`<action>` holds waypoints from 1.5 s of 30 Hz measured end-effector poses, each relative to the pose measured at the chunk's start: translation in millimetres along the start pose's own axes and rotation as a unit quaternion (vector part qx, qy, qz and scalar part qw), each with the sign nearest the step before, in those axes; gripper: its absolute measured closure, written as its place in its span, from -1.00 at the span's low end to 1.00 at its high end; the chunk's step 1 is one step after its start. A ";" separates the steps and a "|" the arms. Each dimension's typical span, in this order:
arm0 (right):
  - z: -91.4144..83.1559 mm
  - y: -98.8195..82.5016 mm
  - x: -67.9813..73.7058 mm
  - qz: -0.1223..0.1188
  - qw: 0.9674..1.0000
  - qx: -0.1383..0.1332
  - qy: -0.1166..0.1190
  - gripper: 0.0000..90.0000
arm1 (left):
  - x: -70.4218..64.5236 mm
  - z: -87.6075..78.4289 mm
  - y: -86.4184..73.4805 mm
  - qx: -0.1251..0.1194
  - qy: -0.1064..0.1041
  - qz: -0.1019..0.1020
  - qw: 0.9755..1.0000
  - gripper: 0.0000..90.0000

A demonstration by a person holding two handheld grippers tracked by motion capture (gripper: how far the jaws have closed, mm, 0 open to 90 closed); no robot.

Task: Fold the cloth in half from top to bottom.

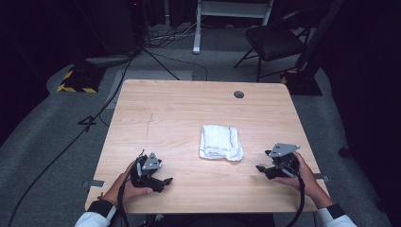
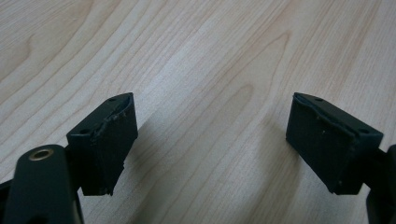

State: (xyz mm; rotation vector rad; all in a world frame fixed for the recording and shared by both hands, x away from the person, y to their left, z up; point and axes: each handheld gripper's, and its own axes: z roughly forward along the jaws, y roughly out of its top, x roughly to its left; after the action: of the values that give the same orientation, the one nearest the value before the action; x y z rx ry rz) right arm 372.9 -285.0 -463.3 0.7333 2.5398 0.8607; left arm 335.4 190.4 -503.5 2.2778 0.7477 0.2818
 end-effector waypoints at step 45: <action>-27.9 -100.5 -19.3 0.157 0.986 -0.049 -0.042 -0.60 | -1.0 -5.6 -6.3 0.003 0.028 -0.031 0.999 -0.70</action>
State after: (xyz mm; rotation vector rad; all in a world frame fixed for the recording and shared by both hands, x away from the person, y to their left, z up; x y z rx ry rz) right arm 339.1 -377.1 -503.6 1.1329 2.3246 1.0207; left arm 329.6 196.6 -503.9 2.2552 0.8483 0.3154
